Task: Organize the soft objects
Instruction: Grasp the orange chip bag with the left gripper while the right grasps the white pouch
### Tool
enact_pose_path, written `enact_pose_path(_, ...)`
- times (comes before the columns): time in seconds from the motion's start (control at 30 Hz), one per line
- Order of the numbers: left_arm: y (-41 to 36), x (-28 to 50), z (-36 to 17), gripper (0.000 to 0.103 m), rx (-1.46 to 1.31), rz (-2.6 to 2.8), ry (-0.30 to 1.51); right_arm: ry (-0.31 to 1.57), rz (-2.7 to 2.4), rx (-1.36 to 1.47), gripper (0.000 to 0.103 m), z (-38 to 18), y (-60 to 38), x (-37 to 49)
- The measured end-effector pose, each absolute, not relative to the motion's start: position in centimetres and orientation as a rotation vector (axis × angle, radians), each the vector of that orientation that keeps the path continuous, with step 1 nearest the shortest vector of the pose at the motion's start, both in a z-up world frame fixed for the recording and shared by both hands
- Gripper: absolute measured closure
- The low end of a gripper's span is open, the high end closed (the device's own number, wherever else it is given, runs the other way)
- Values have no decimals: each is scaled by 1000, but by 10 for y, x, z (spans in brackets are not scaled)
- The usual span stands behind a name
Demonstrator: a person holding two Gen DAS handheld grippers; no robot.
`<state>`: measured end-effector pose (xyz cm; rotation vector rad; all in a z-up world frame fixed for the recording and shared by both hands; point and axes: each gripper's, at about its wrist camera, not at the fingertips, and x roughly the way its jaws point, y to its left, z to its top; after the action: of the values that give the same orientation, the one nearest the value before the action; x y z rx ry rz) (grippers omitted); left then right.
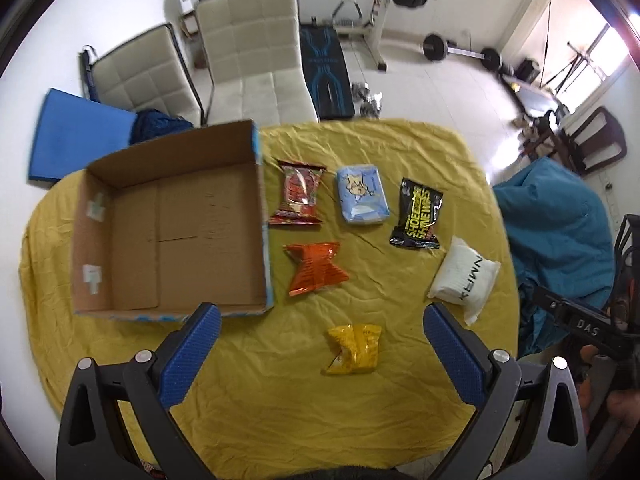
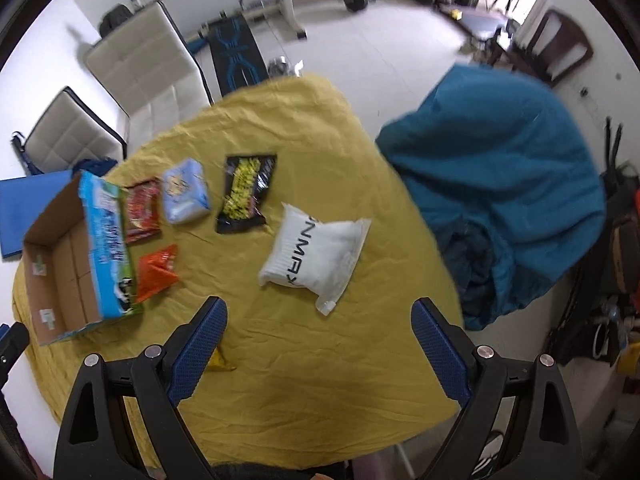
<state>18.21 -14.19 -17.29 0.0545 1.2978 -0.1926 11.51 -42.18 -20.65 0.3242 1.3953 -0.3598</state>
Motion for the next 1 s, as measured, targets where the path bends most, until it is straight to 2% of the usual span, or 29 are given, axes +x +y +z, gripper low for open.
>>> enact_pose_path(0.13,-181,230,-227,1,140,-200,1397,1524,-352,402,8,-291,-450,148)
enact_pose_path(0.27,-207,270,-283,1,230,-187,1524,1611,-353,436,8,-340,-460,169)
enact_pose_path(0.53,-227,302,-392,1,530,-125,1753,1729,-320,456,8,-386,-466,182)
enact_pose_path(0.67,-232,299,-422,2,659,-122,1779,1745,-318,438,8,-393,-469,181)
enact_pose_path(0.7,-233,299,-426,5,668,-122,1791,1750,-312,447,8,-394,-472,180)
enact_pose_path(0.77,-232,297,-437,23,683,-129,1820,1760,-304,458,8,-397,-473,180)
enact_pose_path(0.83,-232,295,-446,37,676,-125,1848,1763,-297,463,8,-400,-473,182)
enact_pose_path(0.93,-233,290,-457,43,647,-137,1865,1778,-283,487,8,-405,-472,184)
enact_pose_path(0.97,-232,289,-458,51,625,-138,1860,1788,-276,503,8,-408,-472,184)
enact_pose_path(1.0,-230,287,-457,53,587,-138,1857,1796,-277,511,7,-411,-472,184)
